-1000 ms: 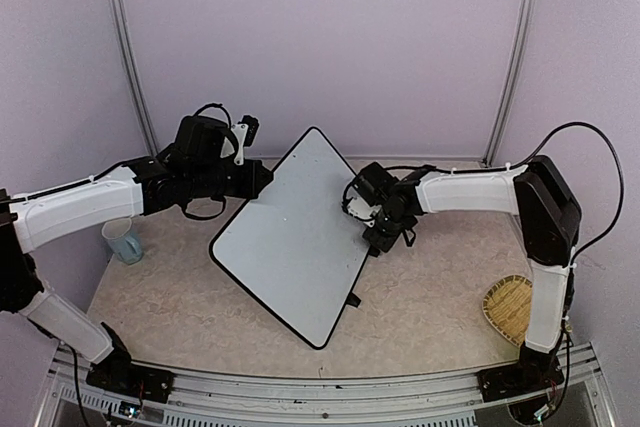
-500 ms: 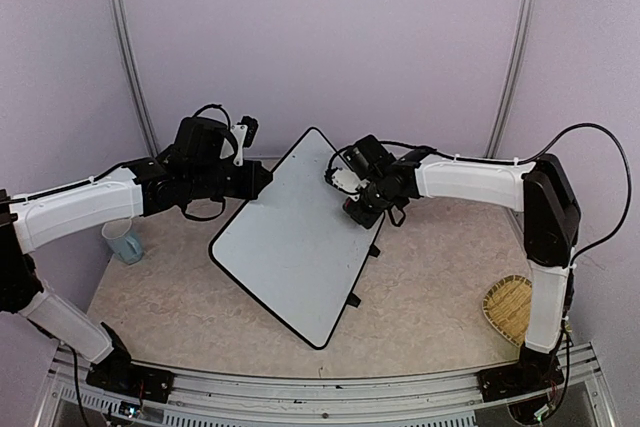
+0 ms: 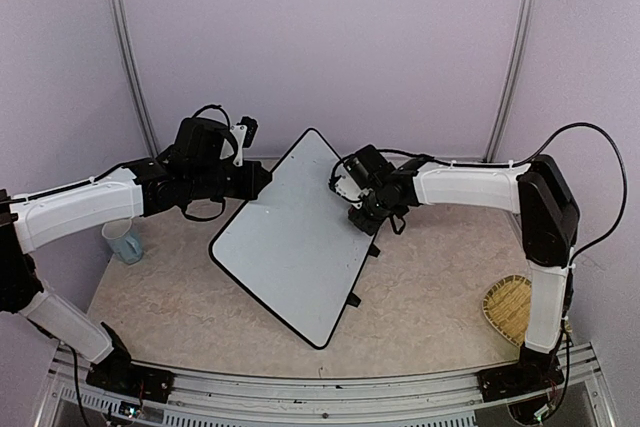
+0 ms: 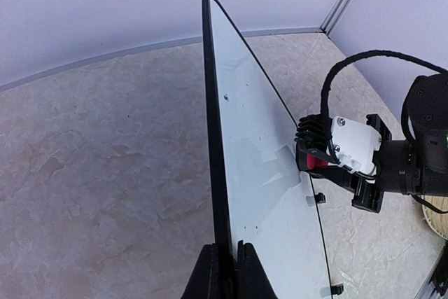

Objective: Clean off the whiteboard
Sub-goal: Erase the whiteboard at the center of the board.

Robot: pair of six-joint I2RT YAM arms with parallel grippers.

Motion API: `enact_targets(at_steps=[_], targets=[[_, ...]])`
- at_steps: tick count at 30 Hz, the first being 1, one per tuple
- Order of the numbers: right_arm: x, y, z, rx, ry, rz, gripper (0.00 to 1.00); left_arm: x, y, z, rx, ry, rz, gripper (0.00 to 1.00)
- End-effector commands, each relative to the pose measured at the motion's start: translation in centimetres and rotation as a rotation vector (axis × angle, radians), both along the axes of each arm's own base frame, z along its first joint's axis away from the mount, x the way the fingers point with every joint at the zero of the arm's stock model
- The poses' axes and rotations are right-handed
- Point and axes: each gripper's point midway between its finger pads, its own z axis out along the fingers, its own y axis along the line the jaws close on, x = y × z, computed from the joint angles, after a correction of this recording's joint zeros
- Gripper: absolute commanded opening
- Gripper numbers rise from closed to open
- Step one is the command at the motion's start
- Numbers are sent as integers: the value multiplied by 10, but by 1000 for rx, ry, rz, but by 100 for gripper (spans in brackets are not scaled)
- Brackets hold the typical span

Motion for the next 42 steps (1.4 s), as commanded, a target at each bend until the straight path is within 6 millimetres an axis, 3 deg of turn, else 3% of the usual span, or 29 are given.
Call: enact_targets(at_steps=[1, 11, 18, 25, 32, 42], targets=[[-20, -8, -45, -42, 102, 16, 21, -29, -8, -33, 84, 84, -132, 0], [-35, -25, -67, -65, 157, 12, 21, -28, -8, -31, 83, 79, -131, 0], [-36, -30, -67, -61, 167, 7, 21, -27, -8, -29, 83, 77, -131, 0], [-19, -23, -50, -34, 116, -10, 21, -28, -8, -31, 83, 84, -131, 0], [1, 1, -17, 37, 69, 2, 21, -28, -8, -31, 87, 84, -131, 0], [13, 16, 10, 83, 24, 17, 21, -27, -7, -35, 91, 89, -129, 0]])
